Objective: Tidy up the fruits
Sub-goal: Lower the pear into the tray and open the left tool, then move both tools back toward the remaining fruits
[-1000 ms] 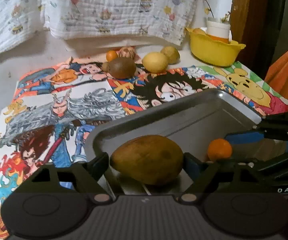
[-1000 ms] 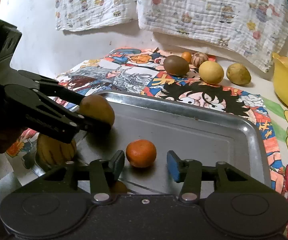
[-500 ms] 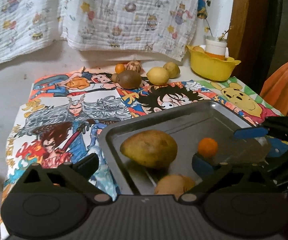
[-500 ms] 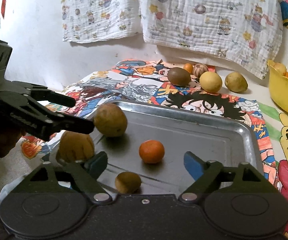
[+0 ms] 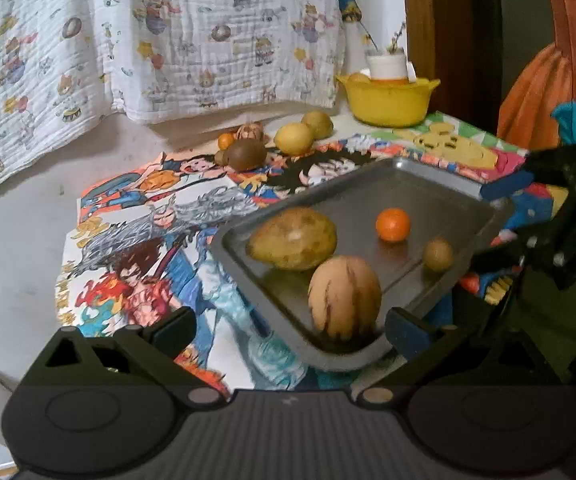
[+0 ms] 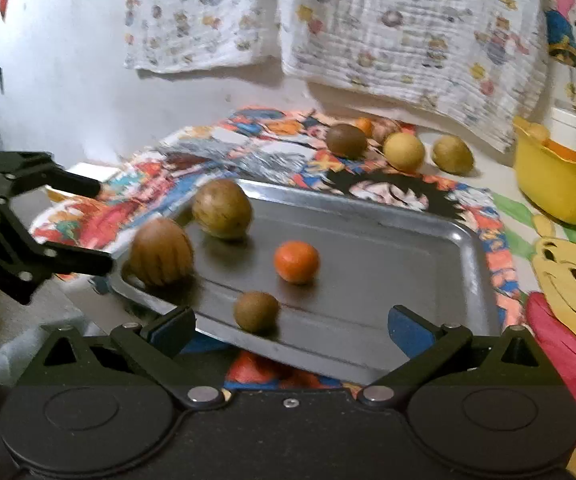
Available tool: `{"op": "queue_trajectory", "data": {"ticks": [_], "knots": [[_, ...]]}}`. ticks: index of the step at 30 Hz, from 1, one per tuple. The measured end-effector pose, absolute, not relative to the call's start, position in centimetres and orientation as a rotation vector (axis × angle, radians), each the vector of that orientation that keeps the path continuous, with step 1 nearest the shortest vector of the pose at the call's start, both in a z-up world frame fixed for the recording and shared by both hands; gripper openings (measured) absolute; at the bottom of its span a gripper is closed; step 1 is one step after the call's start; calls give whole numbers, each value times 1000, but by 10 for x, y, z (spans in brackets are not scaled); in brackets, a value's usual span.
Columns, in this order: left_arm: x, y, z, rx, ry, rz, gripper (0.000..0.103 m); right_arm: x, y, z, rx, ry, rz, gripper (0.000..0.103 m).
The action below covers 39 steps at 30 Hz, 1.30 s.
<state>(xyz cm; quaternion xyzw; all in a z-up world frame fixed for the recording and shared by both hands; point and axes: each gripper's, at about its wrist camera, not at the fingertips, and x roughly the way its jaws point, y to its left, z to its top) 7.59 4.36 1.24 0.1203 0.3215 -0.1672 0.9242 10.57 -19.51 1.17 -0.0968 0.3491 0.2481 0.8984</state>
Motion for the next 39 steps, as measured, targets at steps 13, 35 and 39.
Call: {"op": "queue_trajectory", "data": {"ticks": [13, 35, 39], "knots": [[85, 64, 16, 296, 718, -255, 102, 115, -214, 16, -245, 742, 394, 102], [207, 60, 31, 332, 719, -159, 102, 214, -202, 26, -309, 681, 403, 102], [240, 47, 29, 368, 716, -182, 103, 243, -196, 30, -342, 652, 402, 102]]}}
